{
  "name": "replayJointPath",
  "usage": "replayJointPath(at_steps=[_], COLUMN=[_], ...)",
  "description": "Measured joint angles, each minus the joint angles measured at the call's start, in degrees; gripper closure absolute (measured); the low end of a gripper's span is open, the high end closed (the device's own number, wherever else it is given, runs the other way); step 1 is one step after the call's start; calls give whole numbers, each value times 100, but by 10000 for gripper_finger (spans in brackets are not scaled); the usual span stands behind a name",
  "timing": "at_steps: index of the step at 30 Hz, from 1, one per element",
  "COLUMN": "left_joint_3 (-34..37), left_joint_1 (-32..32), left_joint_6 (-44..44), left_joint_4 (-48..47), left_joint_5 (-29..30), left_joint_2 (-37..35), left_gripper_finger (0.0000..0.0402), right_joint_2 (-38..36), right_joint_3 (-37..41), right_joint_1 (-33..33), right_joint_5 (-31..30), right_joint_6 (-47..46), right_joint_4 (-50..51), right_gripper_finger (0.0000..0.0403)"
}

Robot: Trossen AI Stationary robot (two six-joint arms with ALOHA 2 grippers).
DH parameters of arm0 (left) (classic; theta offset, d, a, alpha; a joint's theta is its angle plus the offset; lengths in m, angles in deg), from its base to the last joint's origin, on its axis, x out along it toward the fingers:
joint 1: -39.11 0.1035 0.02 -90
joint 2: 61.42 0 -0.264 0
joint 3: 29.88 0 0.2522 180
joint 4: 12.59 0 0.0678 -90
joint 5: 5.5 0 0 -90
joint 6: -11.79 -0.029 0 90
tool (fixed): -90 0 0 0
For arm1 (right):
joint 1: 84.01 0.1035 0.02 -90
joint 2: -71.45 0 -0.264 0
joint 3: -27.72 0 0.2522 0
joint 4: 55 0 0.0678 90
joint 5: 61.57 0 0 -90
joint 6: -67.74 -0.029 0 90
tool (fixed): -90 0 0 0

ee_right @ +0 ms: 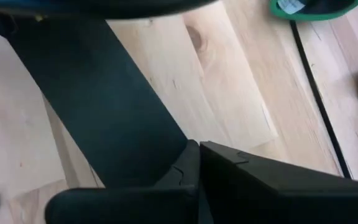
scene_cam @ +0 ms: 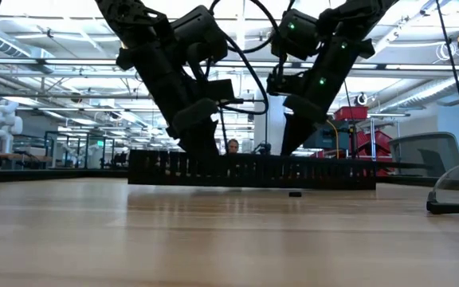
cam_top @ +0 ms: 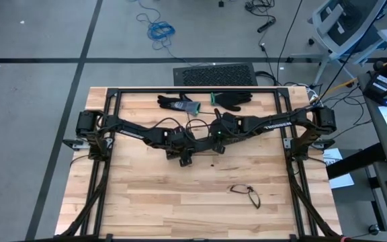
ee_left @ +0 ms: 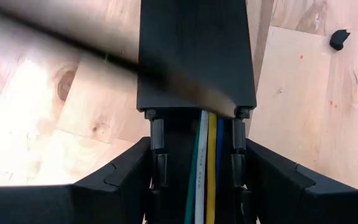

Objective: Ziptie cables
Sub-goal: Close the black cable duct

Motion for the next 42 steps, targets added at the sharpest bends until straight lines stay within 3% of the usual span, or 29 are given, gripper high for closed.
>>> replayJointPath(at_steps=[10,22,25,28,33,42], left_joint_3=[0,-1,0,-2,-2,-2], left_joint_1=[-4,2,0,2,2,2], left_joint_6=[-4,4,2,2,0,7], left_joint_4=[-34,-2,-4,-24,-22,-38], left_joint_5=[15,76,76,74,79,110], left_joint_2=[0,0,0,0,0,0], left_gripper_finger=[178,178,178,178,178,178], right_joint_2=[0,-182,-605,-920,-1035,-541], right_joint_3=[0,11,1,0,6,349], right_joint_1=[39,39,37,39,75,85], right_joint_5=[148,190,173,107,58,-79], right_joint_6=[-121,-143,-408,-820,-1202,-1377], right_joint_4=[-97,-1329,-933,128,1175,927], right_gripper_finger=[403,403,403,403,403,403])
